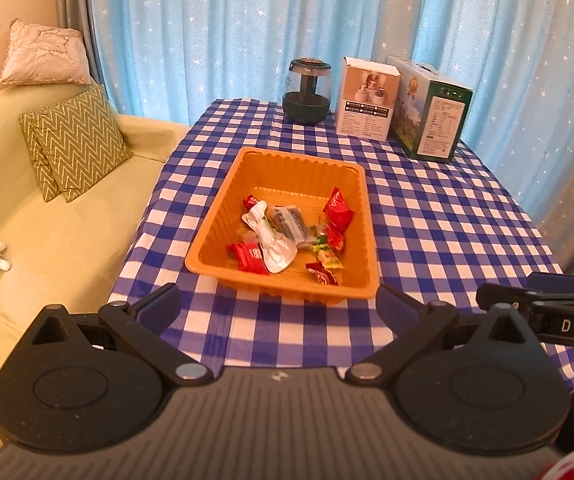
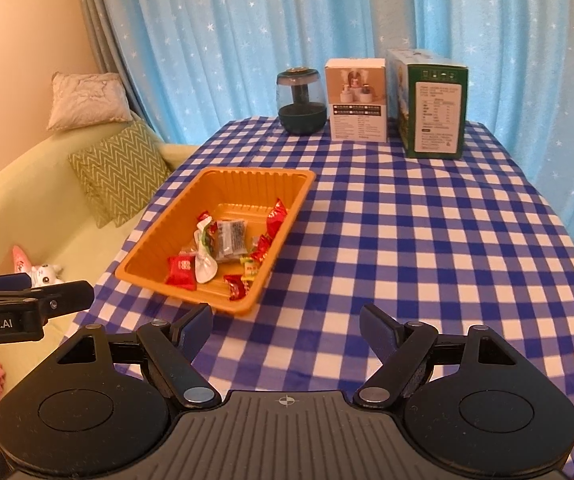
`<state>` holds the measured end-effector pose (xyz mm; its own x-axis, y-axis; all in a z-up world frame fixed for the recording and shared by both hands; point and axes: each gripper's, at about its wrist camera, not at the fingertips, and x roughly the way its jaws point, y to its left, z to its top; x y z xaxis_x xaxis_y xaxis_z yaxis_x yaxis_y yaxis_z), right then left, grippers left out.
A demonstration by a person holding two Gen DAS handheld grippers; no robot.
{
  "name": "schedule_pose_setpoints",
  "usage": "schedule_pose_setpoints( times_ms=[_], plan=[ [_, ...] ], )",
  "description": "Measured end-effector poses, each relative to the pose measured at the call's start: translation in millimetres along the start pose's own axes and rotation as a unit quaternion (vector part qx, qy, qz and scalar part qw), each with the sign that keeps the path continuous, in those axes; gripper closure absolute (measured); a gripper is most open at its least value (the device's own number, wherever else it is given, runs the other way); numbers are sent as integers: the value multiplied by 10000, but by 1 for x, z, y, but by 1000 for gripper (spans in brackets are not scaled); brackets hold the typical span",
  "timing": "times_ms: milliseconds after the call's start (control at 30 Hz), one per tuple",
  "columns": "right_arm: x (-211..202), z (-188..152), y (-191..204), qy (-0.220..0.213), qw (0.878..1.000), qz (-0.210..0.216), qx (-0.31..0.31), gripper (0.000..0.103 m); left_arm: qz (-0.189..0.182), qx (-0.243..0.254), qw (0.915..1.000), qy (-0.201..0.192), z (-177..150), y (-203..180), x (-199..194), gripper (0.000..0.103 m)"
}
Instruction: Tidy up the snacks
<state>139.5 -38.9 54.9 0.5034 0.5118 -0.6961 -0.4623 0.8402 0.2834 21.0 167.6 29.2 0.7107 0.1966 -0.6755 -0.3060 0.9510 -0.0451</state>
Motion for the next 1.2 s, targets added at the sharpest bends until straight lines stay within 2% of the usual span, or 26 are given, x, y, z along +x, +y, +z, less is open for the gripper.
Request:
schedule_pose_setpoints(
  times_ms=[133,467,833,1200],
  plan=[
    [-19,-11,-1,-44,9999,-88,39,23,38,-55,10000,-3,-12,-4,-13,0],
    [-60,-31,-2,-111,9995,-253,147,23,116,209,9997,-35,-35,-26,-41,0],
    [-93,-46,-2,-201,9993,-280,161,23,4,279,9995,-145,-45,-42,-67,0],
    [-112,-51,1,-284,9993,-238,111,23,50,175,9996,-197,-51,-43,-82,0]
  ],
)
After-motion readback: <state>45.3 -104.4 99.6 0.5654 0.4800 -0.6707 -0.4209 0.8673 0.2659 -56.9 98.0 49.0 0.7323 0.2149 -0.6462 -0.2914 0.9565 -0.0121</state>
